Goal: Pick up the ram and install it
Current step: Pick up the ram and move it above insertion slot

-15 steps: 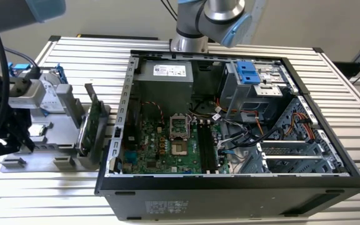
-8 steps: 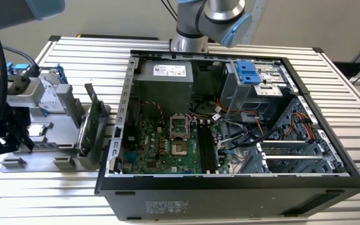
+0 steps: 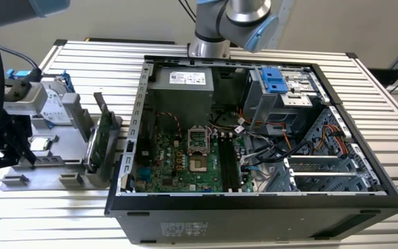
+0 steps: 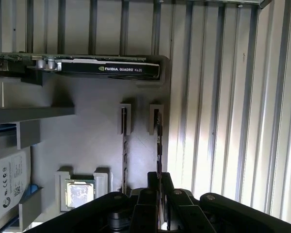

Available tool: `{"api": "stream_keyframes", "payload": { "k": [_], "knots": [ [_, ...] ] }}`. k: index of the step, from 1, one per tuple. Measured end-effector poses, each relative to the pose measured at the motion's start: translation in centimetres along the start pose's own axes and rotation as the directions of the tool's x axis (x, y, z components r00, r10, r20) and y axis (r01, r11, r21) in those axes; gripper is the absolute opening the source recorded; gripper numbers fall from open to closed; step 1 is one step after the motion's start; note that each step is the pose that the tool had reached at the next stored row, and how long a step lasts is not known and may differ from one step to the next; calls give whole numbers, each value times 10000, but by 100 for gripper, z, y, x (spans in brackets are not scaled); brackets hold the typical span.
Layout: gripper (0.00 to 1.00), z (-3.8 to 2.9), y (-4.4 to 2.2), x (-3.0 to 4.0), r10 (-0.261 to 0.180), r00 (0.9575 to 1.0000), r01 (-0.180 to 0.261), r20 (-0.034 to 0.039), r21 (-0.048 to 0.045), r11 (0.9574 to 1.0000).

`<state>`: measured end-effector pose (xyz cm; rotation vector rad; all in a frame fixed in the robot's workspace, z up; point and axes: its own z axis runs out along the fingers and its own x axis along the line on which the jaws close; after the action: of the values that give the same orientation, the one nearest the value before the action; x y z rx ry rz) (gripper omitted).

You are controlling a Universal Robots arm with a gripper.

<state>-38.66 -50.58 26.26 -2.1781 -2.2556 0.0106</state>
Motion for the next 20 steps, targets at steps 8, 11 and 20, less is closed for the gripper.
{"api": "stream_keyframes", "payload": {
  "k": [8,11,20],
  "knots": [
    [0,-63,-1,0,4,10000,-4,0,0,10000],
    [0,-88,-1,0,7,10000,-7,0,0,10000],
    [0,-150,-2,0,11,10000,-11,0,1,10000]
  ]
}}
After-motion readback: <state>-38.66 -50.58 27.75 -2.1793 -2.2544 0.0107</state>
